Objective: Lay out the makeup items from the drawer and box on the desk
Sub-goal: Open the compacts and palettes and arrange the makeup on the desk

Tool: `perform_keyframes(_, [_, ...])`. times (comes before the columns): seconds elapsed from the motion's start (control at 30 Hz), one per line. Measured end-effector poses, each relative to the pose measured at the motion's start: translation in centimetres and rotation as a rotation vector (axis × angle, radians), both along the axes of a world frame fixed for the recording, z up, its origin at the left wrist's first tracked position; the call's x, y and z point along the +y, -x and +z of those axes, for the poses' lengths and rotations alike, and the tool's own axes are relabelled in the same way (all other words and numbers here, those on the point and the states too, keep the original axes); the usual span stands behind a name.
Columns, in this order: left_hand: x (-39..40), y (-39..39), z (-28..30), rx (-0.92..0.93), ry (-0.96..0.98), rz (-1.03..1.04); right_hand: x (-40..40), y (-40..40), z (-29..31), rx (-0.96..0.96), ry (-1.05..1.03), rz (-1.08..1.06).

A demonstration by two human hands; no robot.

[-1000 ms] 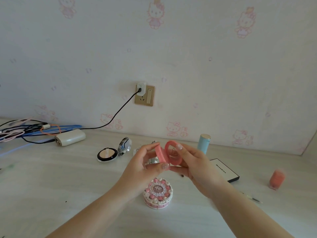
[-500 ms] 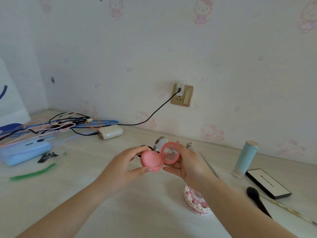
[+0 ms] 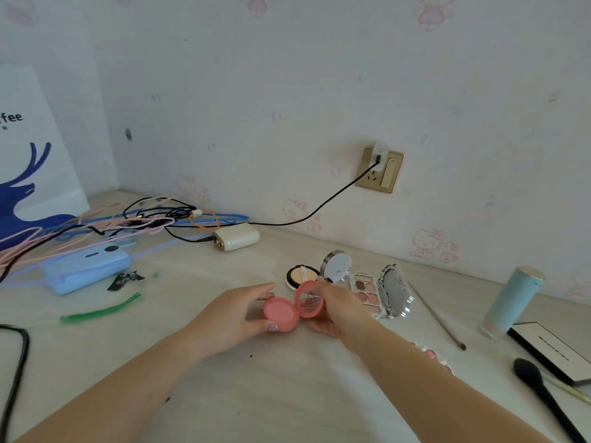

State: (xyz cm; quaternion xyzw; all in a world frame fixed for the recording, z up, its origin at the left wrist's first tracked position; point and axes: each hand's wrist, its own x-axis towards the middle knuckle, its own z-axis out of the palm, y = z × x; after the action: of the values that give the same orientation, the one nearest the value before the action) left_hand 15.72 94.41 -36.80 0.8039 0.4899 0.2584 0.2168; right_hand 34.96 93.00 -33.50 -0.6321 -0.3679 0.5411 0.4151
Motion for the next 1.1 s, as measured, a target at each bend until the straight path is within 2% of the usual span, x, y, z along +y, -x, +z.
perform_keyframes(0.23, [0.8,0.0,-0.2,0.035,0.104,-0.064,0.2,-0.1,-1.4,-0.166,-0.060,-0.012])
perform_keyframes(0.5, [0.9,-0.2,-0.4,0.073,0.155,-0.067,-0.1,0.0,-1.9,-0.191,-0.122,-0.023])
perform_keyframes(0.6, [0.6,-0.4,0.2,0.000,0.179,-0.037,-0.9,-0.2,-1.4,-0.156,-0.143,-0.002])
perform_keyframes(0.77, [-0.2,-1.2,2.3,-0.254,-0.031,0.087,-3.5,-3.9,1.3,-0.189,-0.347,0.032])
perform_keyframes(0.9, [-1.8,-3.4,4.2,-0.364,-0.102,0.057,-6.2,-9.3,4.1,-0.249,-0.467,0.017])
perform_keyframes(1.0, [-3.0,-6.2,4.5,-0.357,-0.071,-0.022,-8.2,-12.7,4.0,-0.404,-0.432,0.014])
perform_keyframes(1.1, [-3.9,-9.0,4.0,-0.324,-0.030,-0.083,-9.6,-15.1,2.1,-0.755,-0.280,0.169])
